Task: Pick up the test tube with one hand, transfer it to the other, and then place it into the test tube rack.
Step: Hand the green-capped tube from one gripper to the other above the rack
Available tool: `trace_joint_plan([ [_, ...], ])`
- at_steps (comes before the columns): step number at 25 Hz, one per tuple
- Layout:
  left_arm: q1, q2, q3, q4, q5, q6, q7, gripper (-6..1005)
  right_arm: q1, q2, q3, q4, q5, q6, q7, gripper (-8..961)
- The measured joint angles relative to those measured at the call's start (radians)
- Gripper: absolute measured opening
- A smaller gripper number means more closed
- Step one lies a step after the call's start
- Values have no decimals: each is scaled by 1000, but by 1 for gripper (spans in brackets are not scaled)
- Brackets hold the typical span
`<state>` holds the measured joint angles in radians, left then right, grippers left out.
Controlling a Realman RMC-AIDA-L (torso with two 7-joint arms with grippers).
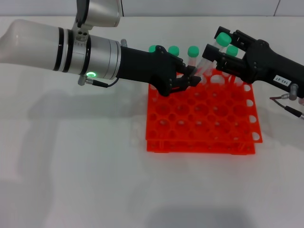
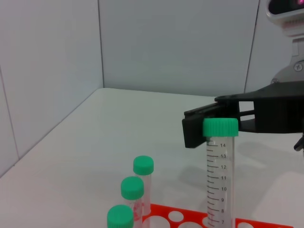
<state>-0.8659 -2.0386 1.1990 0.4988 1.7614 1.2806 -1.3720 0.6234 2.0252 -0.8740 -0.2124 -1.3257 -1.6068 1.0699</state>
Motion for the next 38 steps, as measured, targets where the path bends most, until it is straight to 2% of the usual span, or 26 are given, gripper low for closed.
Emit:
trace_joint_plan([
  [12,3,-8,1,0,-1,0,4,312,-4,0,3,3,10,1,-11,720],
  [23,4,-10,0,0,-1,0,4,326,-4,1,-1,4,21,32,-16,575],
  [28,0,-11,0,0,0,0,4,332,-4,1,4,4,21,41,-16,461],
  [33,-1,-12,0,0,0,-1,3,338,-4,1,1,4,31,51,-16,278],
  [38,-1,-14,-2,0,-1,-5,-12,344,-4,1,2,4,35,56,-16,248],
])
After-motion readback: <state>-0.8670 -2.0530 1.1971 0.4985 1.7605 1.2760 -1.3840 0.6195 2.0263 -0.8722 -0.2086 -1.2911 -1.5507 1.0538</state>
